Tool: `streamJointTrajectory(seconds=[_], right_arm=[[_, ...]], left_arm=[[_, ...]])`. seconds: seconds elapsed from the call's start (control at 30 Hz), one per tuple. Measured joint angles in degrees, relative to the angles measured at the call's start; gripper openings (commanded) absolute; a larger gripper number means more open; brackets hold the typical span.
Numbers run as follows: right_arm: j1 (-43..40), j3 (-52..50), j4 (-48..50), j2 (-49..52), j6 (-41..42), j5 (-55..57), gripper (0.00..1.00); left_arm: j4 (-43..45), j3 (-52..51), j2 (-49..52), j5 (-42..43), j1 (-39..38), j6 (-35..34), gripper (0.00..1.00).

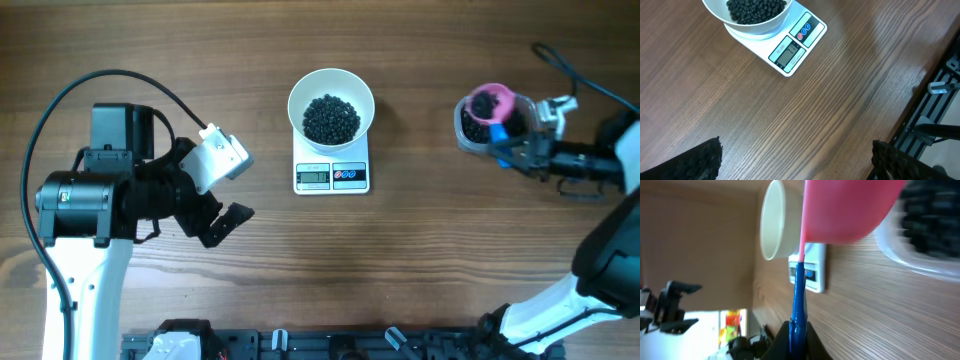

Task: Scoop item into bowl and weigh 150g on scale

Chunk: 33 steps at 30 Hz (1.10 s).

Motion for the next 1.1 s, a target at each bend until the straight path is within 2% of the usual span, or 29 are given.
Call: streamJointTrajectory(seconds=[0.2,0.37,0.57,0.77,1.1], right_arm=[[11.47,0.00,4.70,-1.99,2.97,-2.67,0.05],[20.76,0.04,15.63,-3.54,11.37,-2.82,0.05],[31.43,0.11,28.96,-4.55,23.02,2.36,0.05],[39.80,0.11,35.80,-7.13,30.36,14.84,0.04],[51.01,0.11,40.57,-7.85,32.26,42.03,0.05]], left_arm=[[0.00,0.00,0.00,0.00,0.00,0.00,1.00],[-0.04,0.00,0.00,0.00,0.00,0.00,1.00],[0.00,0.00,0.00,0.00,0.00,0.00,1.00],[-0.02,0.00,0.00,0.00,0.00,0.00,1.00],[-0.02,0.00,0.00,0.00,0.00,0.00,1.00]])
